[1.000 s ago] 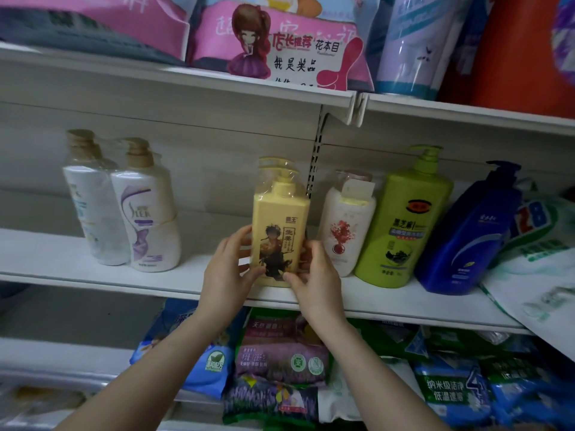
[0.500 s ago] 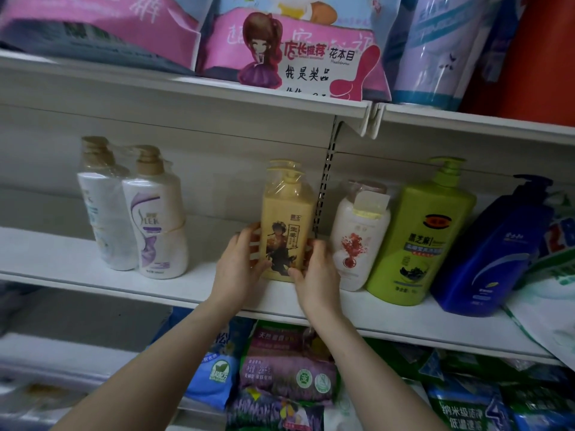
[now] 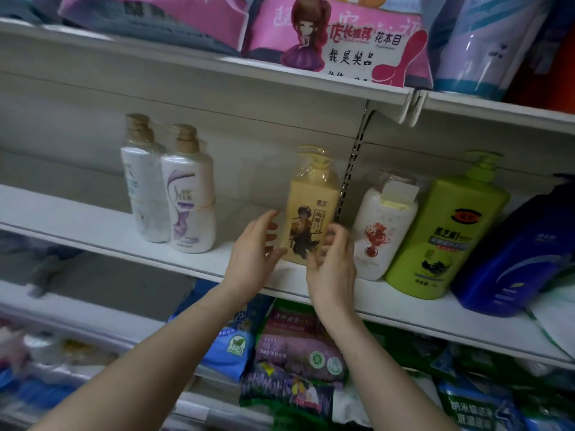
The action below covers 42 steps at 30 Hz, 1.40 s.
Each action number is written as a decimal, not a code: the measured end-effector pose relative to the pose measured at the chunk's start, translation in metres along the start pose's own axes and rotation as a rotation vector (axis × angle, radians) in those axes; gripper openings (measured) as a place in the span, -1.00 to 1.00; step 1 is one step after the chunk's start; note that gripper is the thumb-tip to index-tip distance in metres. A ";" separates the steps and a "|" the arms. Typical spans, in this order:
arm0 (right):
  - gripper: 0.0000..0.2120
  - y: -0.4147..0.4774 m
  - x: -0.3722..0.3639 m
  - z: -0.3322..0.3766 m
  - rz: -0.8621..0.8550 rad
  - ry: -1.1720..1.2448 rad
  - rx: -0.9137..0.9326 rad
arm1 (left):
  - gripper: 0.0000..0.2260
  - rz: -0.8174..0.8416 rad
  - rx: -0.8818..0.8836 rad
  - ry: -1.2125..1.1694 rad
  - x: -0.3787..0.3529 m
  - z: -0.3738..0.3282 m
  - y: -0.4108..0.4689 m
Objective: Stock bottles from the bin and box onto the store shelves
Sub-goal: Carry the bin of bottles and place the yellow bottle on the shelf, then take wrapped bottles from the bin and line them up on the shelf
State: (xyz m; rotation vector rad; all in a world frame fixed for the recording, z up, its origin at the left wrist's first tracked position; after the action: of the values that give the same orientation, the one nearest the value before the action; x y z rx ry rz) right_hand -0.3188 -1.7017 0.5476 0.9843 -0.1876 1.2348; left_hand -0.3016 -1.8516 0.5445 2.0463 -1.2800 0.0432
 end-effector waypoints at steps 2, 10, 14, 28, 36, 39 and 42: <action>-0.44 -0.010 0.001 0.014 0.001 0.001 0.034 | -0.42 -0.006 -0.020 -0.017 0.013 -0.003 -0.006; -0.54 -0.064 -0.035 0.102 0.062 0.057 0.140 | -0.47 -0.016 -0.011 -0.092 0.104 0.013 -0.051; -0.54 -0.104 -0.071 0.161 0.132 0.125 0.185 | -0.48 -0.059 -0.003 -0.060 0.173 0.034 -0.085; -0.60 -0.258 -0.198 0.369 0.393 0.294 0.380 | -0.48 -0.294 0.217 0.162 0.449 0.122 -0.217; -0.64 -0.325 -0.276 0.460 0.553 0.326 0.558 | -0.58 -0.457 0.363 0.275 0.566 0.174 -0.278; -0.64 -0.338 -0.314 0.486 0.633 0.347 0.597 | -0.60 -0.519 0.411 0.320 0.598 0.199 -0.291; -0.63 -0.347 -0.351 0.508 0.697 0.352 0.623 | -0.60 -0.560 0.449 0.354 0.626 0.224 -0.298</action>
State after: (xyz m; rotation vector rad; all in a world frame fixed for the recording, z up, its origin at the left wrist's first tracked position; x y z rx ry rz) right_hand 0.0349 -2.3077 0.4541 1.2543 0.1640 2.1649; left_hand 0.1812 -2.3888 0.4515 2.5654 -0.4794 0.4452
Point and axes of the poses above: each hand's wrist, its own y-axis towards the middle knuckle, its own x-axis out of the back of the hand, z = x × y, the point moved 3 cm from there along y, towards the middle knuckle, and after that the axes turned 8 degrees about -y, right-handed, at the moved point
